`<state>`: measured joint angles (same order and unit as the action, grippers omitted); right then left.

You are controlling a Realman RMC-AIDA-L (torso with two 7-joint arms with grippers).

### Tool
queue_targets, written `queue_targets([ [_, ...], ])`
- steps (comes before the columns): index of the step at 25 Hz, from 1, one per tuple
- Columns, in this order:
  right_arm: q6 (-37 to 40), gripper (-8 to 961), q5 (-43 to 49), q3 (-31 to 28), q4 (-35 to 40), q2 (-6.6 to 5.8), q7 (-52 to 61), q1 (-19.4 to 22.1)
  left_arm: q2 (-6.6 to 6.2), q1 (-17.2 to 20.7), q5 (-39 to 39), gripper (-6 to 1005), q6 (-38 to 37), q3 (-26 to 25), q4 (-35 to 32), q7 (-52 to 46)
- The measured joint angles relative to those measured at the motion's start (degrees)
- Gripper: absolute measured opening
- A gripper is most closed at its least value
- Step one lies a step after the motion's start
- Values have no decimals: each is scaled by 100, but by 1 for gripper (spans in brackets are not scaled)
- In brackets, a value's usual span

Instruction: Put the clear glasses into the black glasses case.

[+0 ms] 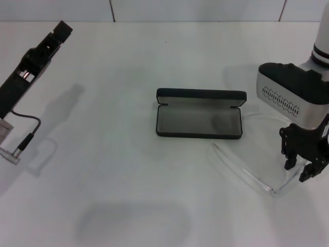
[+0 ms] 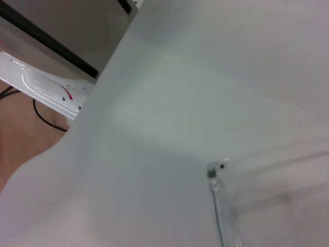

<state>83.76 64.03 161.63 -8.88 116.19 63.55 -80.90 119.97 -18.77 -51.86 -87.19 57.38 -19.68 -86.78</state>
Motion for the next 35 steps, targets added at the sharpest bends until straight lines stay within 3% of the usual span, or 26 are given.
queue_targets([
  [12, 71, 331, 8, 0, 121, -1, 112, -12, 0, -1, 1, 229, 0, -13, 48, -14],
  [20, 91, 148, 119, 10, 69, -23, 541, -14, -2, 57, 1, 228, -89, -17, 87, -15],
  [35, 742, 137, -93, -23, 101, -15, 620, -10, -24, 234, 32, 228, -405, -25, 68, -14],
])
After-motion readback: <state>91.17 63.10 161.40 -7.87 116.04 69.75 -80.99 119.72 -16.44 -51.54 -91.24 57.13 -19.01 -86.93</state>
